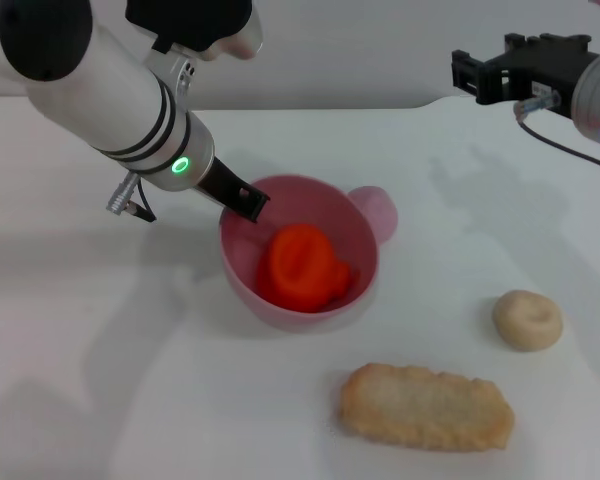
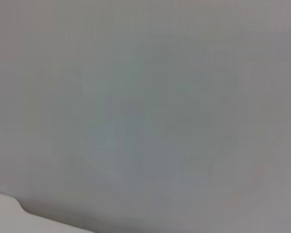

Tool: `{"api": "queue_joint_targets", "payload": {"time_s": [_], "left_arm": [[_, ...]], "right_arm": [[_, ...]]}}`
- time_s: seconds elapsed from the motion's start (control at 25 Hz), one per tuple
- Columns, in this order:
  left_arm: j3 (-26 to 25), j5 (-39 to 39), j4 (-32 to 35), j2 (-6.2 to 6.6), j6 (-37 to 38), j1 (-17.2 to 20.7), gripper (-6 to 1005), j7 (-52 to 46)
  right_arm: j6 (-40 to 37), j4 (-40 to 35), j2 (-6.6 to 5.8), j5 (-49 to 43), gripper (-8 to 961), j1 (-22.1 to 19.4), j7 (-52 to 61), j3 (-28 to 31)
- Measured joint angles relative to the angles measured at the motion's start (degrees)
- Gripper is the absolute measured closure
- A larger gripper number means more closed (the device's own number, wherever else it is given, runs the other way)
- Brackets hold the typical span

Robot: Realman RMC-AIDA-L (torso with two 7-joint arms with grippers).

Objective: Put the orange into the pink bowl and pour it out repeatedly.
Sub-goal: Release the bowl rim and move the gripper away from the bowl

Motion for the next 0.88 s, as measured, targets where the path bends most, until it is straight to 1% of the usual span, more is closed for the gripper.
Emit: {"api": "queue_joint_targets", "payload": {"time_s": [0.32,0.76,0.88], "left_arm": [[-0.01,-1.55,-4.15,-0.04,3.83,-0.03,784,0.0],[0.01,-2.0,-5.07,-0.05,5.62,0.3,781,0.0],[0.16,-2.14,-7.28,-0.05,8.06,0.63,781,-0.01]], "right_arm": [[0.04,1.87,-0.11,-0.1,379,0.44,-0.28,0.03],[0.14,2.25,-0.29,-0.22,385,0.98,-0.34,0.2],[-0.04,2.33,-0.33,-0.25,384,1.05,-0.41,0.32]]}}
